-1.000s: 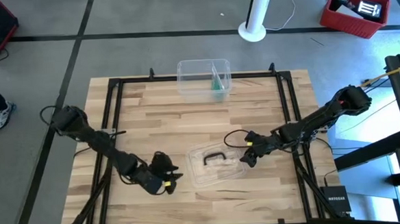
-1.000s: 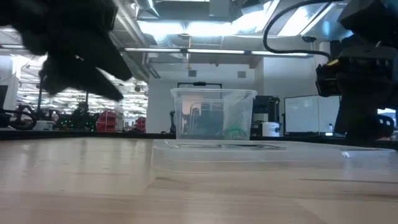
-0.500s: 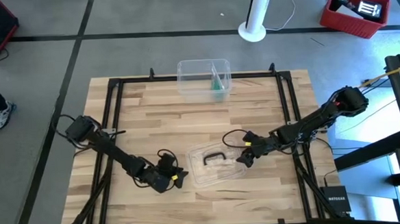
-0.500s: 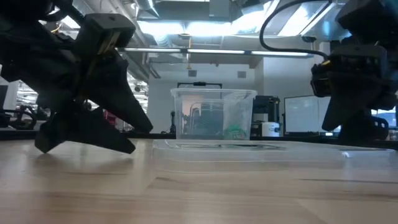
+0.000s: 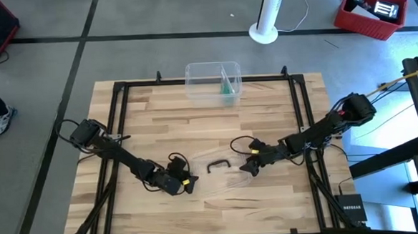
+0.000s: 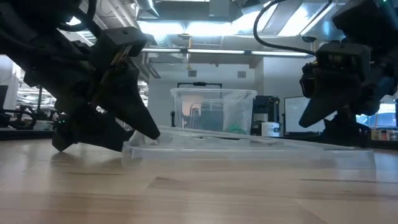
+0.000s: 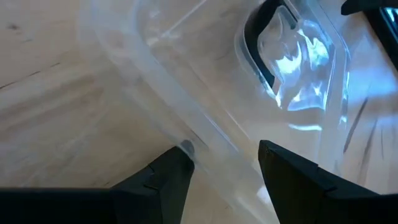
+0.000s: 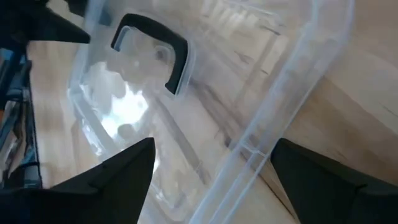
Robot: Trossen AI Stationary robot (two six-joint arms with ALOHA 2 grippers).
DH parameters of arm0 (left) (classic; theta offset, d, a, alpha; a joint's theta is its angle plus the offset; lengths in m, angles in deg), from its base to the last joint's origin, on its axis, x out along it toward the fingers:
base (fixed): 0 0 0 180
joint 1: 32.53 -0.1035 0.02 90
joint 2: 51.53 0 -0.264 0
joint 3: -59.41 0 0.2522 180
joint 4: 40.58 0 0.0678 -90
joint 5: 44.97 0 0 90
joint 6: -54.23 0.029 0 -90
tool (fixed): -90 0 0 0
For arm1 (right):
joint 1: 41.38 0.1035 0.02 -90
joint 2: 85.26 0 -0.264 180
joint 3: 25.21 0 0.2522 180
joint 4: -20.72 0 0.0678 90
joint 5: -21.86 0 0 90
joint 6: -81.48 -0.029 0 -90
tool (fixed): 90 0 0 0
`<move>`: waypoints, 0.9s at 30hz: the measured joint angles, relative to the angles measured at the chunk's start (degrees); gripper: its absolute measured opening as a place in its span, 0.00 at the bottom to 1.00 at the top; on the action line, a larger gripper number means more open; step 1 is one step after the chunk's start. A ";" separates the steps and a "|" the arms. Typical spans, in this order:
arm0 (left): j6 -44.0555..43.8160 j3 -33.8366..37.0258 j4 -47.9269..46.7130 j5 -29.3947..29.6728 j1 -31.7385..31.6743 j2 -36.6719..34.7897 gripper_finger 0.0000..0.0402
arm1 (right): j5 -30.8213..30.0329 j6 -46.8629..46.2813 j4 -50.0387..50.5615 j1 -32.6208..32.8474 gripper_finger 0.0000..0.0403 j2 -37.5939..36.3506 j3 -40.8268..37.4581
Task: Roll bandage
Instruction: Close the transparent bin
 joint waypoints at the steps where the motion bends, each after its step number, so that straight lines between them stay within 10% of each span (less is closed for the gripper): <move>1: 0.34 0.05 0.14 0.07 0.13 0.02 0.45 | 0.17 0.92 -1.44 0.00 0.81 0.13 -0.12; 17: 8.59 -0.02 2.69 3.45 2.54 0.23 0.45 | 4.58 8.83 -15.28 -0.02 0.59 0.23 1.59; 27: 21.20 0.13 -0.32 2.64 5.94 -5.77 0.45 | 5.48 14.92 -15.52 0.00 0.07 -0.01 3.88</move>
